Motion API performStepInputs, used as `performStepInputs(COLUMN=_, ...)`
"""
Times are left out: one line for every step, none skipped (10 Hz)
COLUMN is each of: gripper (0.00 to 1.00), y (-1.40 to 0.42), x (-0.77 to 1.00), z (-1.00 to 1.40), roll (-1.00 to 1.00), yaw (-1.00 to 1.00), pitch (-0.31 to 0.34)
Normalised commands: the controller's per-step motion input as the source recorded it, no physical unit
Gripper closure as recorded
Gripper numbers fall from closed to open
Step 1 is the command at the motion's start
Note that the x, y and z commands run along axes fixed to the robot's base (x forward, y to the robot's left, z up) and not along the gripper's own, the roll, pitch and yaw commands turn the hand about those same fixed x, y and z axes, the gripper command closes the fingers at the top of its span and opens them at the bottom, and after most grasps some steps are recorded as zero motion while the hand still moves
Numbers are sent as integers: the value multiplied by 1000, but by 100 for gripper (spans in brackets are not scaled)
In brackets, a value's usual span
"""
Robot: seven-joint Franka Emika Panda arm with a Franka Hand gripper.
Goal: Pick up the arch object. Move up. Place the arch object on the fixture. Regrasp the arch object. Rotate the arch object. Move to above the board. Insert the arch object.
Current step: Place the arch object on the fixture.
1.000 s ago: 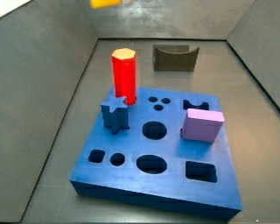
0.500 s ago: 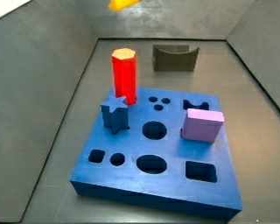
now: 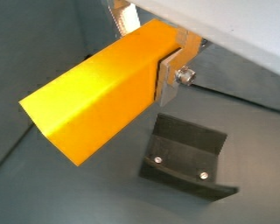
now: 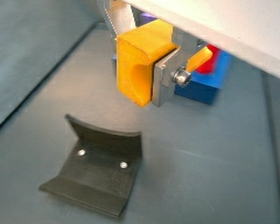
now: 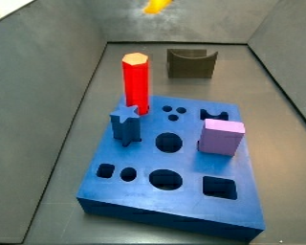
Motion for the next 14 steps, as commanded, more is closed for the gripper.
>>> performStepInputs(gripper=100, y=-24, x=649, z=-30, roll=46, yaw=1000, pitch=-43)
performStepInputs(gripper=100, y=-22, x=553, z=-33, roll=57, yaw=1000, pitch=-38)
performStepInputs(gripper=100, y=791, x=963, z=-226, roll=-1000, yaw=791, pitch=202)
performStepInputs(gripper=100, y=769, x=844, z=-218, roll=-1000, yaw=614, pitch=212)
performStepInputs(gripper=100, y=634, x=771, z=-144, roll=-1000, yaw=521, pitch=219)
performStepInputs(gripper=100, y=399, x=626, z=-41, roll=-1000, yaw=432, pitch=261)
performStepInputs(gripper=100, y=220, x=515, z=-9, roll=-1000, yaw=380, pitch=306)
performStepInputs(gripper=100, y=92, x=397, z=-19, roll=-1000, yaw=311, pitch=350)
performStepInputs(gripper=100, y=82, x=337, z=-19, roll=-1000, yaw=267, pitch=372)
performStepInputs(gripper=100, y=71, x=220, z=-5, roll=-905, yaw=131, pitch=379)
performStepInputs(gripper=100, y=64, x=133, z=-6, roll=-748, yaw=29, pitch=347)
performStepInputs(gripper=100, y=59, x=68, z=-5, roll=-591, yaw=-58, pitch=294)
performStepInputs(gripper=100, y=53, x=51, z=-3, roll=-418, yaw=-109, pitch=225)
performStepInputs(gripper=100, y=29, x=61, z=-2, roll=-238, yaw=-135, pitch=162)
